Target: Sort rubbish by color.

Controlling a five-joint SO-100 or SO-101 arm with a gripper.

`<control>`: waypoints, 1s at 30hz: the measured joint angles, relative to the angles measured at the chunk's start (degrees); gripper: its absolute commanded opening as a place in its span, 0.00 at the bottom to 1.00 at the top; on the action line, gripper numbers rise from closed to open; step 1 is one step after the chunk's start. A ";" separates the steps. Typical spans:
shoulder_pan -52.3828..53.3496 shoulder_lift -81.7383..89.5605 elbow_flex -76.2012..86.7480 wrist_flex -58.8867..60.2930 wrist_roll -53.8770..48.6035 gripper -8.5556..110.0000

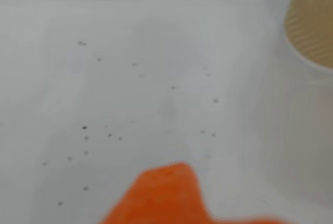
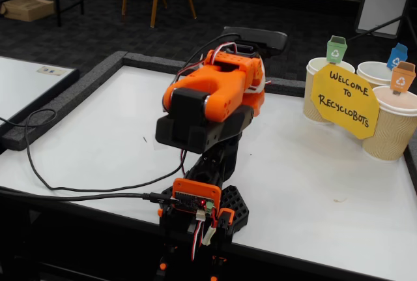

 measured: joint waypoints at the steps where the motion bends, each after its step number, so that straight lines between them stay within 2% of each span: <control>1: -0.18 0.09 0.44 0.00 0.00 0.07; 9: -0.35 5.98 5.01 0.35 0.00 0.07; 23: -0.35 21.09 7.03 9.23 0.00 0.07; 30: -0.35 21.97 7.82 11.69 0.09 0.07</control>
